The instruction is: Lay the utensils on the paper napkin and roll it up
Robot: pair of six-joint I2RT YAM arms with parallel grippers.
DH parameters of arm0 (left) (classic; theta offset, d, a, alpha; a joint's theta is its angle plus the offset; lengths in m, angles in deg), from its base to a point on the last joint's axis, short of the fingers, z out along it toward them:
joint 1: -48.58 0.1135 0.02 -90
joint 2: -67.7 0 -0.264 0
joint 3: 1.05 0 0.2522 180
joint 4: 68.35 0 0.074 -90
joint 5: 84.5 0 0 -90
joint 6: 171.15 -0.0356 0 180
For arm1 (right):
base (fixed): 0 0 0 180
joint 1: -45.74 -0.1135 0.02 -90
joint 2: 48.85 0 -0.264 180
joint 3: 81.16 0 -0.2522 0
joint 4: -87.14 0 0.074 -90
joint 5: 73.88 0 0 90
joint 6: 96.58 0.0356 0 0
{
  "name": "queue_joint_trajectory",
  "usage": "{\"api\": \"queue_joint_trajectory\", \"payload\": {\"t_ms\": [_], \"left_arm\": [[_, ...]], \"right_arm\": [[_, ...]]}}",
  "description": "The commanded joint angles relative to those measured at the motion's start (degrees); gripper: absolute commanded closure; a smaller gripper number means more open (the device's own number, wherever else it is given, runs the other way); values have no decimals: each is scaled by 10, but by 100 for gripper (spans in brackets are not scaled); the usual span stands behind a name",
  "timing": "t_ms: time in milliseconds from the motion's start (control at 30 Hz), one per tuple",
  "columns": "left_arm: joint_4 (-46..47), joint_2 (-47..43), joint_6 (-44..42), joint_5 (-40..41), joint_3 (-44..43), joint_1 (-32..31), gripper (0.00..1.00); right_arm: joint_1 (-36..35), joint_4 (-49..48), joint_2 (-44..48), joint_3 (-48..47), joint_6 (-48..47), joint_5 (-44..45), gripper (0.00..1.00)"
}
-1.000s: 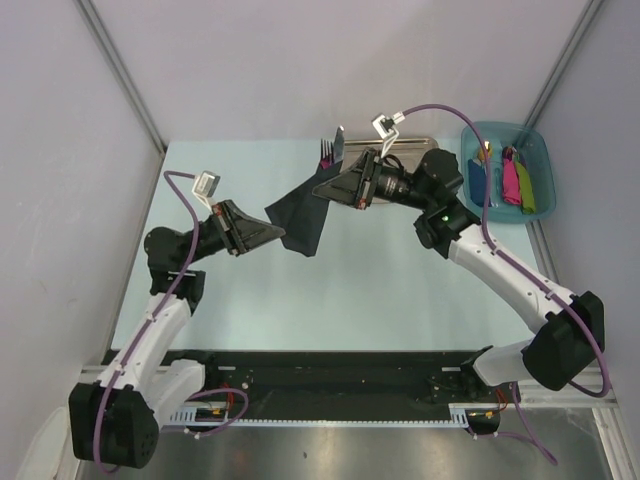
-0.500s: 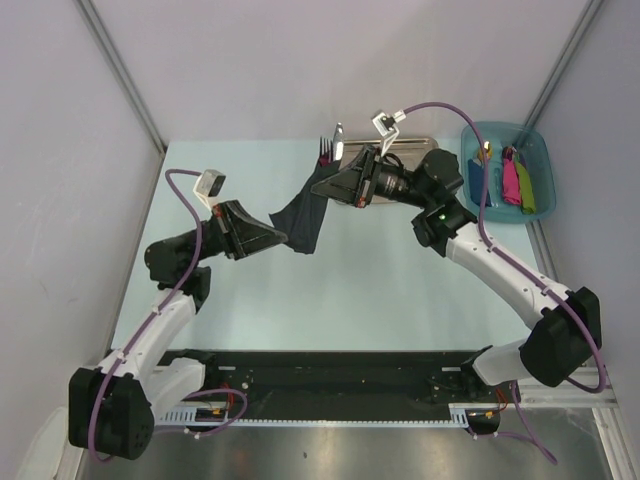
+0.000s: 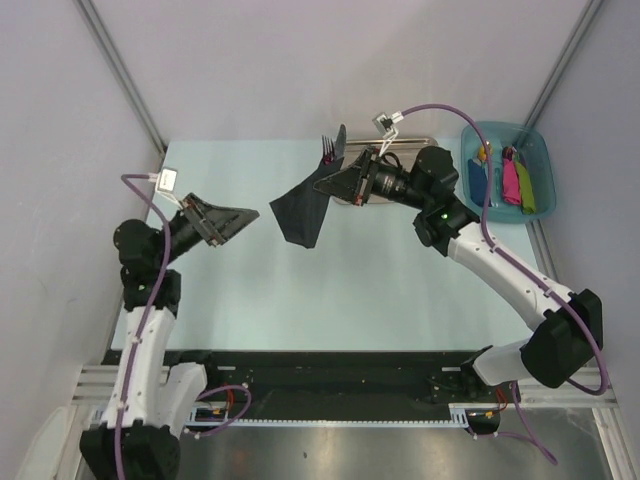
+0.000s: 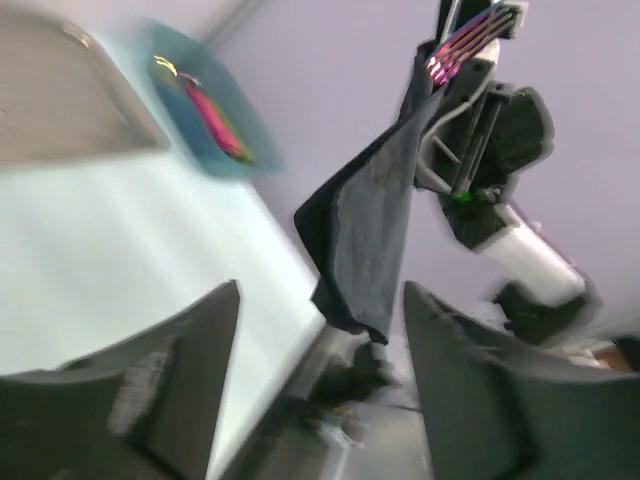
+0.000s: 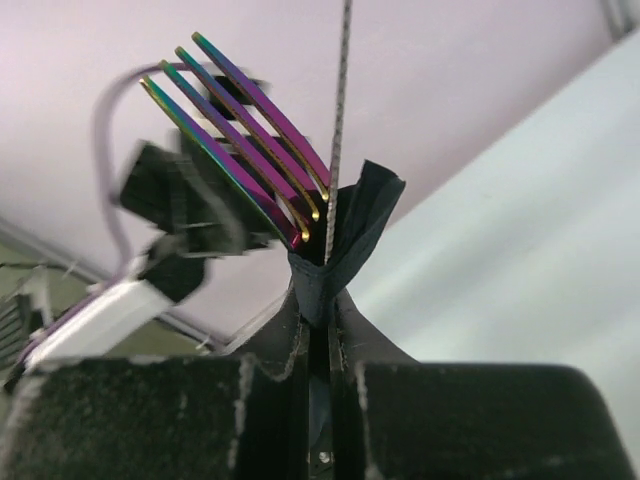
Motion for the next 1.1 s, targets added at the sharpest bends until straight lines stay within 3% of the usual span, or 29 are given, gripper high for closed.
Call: {"api": "queue_joint_trajectory", "payload": {"t_ms": [0, 33, 167, 333, 567, 1067], "left_arm": [[-327, -78, -356, 131, -140, -17, 22], [-355, -85, -429, 163, -156, -34, 18], [-422, -94, -532, 314, -189, -196, 1], [-415, -61, -590, 395, -194, -278, 0], [-402, -16, -611, 382, -198, -354, 5], [-300, 2, -497, 239, -144, -351, 37]], "right_arm": [[-7, 96, 30, -45, -69, 97, 100], [-9, 115, 30, -45, -76, 122, 100], [-29, 136, 22, -56, -85, 166, 100], [-45, 106, 9, -62, -55, 148, 100], [-51, 83, 7, -62, -40, 137, 100], [-54, -33, 6, -33, 32, 51, 100]]}}
